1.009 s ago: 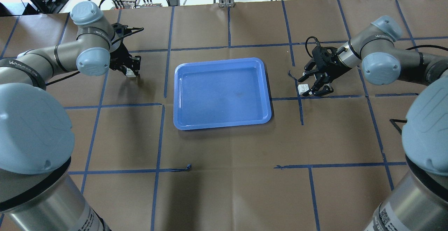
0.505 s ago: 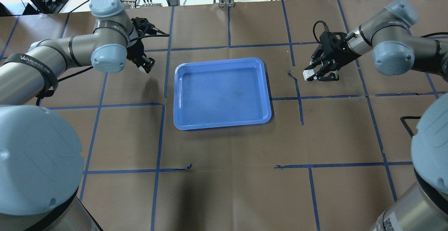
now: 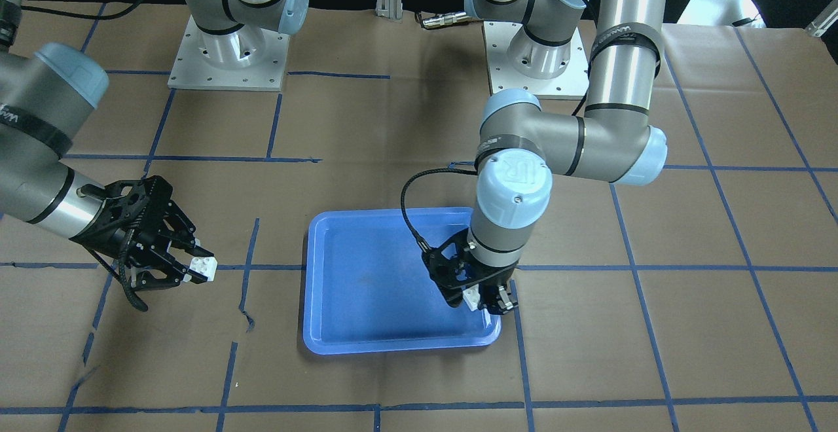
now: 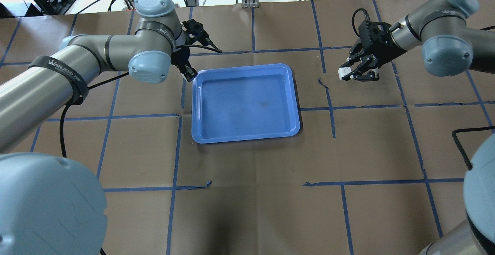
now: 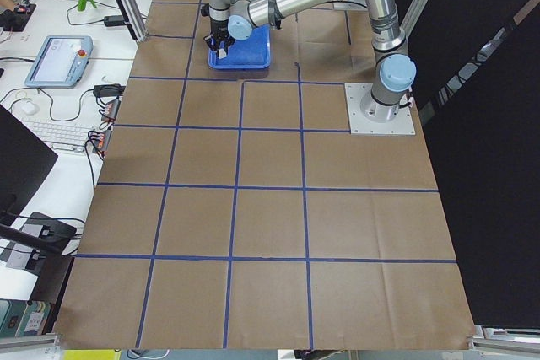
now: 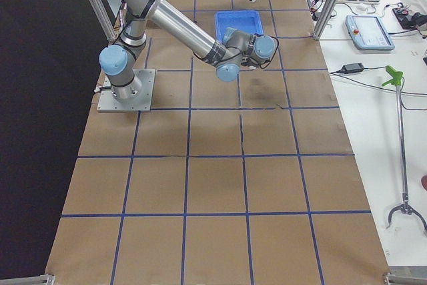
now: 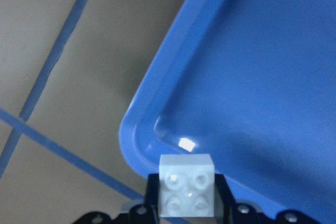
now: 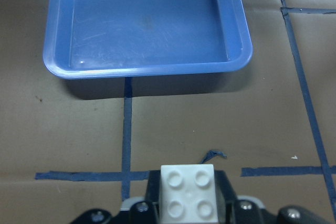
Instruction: Assemble white blocks and place on blue tray
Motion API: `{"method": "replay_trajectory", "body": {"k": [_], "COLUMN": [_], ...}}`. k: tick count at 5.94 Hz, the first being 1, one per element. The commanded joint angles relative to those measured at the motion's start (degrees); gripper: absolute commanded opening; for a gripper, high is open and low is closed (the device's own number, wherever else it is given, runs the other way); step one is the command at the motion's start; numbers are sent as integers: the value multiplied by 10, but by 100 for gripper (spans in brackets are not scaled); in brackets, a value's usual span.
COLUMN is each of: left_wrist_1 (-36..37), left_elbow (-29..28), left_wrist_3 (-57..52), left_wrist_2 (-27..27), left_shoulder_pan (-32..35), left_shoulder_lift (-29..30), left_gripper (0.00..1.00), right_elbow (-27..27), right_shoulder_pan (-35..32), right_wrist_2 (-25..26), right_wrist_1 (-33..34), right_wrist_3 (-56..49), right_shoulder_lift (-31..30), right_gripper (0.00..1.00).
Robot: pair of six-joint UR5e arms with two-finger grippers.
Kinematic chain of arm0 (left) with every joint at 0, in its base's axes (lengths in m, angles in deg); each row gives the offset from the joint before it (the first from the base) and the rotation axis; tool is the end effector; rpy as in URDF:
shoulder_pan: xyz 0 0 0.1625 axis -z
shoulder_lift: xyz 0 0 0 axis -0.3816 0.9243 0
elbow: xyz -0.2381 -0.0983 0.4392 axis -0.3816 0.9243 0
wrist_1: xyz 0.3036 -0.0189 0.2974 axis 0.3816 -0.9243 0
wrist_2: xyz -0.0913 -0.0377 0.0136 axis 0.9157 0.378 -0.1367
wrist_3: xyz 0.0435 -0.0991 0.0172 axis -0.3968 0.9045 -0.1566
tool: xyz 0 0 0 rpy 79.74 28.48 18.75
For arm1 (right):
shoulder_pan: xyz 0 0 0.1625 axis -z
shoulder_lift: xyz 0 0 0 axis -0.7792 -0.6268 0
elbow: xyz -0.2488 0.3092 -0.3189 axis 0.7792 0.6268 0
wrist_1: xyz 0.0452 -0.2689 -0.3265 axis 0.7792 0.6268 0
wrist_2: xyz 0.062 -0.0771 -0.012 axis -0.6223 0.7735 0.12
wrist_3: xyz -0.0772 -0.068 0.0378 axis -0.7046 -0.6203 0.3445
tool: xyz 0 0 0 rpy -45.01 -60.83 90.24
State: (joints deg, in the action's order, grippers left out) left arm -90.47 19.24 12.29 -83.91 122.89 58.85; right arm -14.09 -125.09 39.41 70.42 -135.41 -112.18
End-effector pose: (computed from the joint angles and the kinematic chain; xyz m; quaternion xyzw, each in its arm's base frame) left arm -0.2518 -0.6617 0.3010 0.5526 0.8324 -0.0184 0.0364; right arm 0.0166 -0.6230 0.3585 -0.6771 0.6869 -0.2104 0.1592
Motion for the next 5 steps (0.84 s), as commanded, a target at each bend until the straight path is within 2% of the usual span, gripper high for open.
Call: {"method": "replay_trajectory", "body": {"k": [1,2,3,5], "left_wrist_1": [6,11,14,42], "left_elbow": [29,46,47,45], "left_wrist_3": [-107,-138,-139,-134], "left_wrist_2": [6,6,8,9], "left_shoulder_pan": [33,35,37,56], "left_shoulder_lift": [7,5,15,21], "left_gripper": [3,4,4,7], "right_elbow": [-43,-47,-48,-49], "right_shoulder_pan": [-2,-2,-2,-2], "right_wrist_2": [-2,-4,-36,-42], "right_wrist_1": [-10,-8,-10,-11], "right_wrist_3": [35,51,52,49], "right_shoulder_lift": [-63,-63,-61,-59], "right_gripper": [23,23,23,23]}}
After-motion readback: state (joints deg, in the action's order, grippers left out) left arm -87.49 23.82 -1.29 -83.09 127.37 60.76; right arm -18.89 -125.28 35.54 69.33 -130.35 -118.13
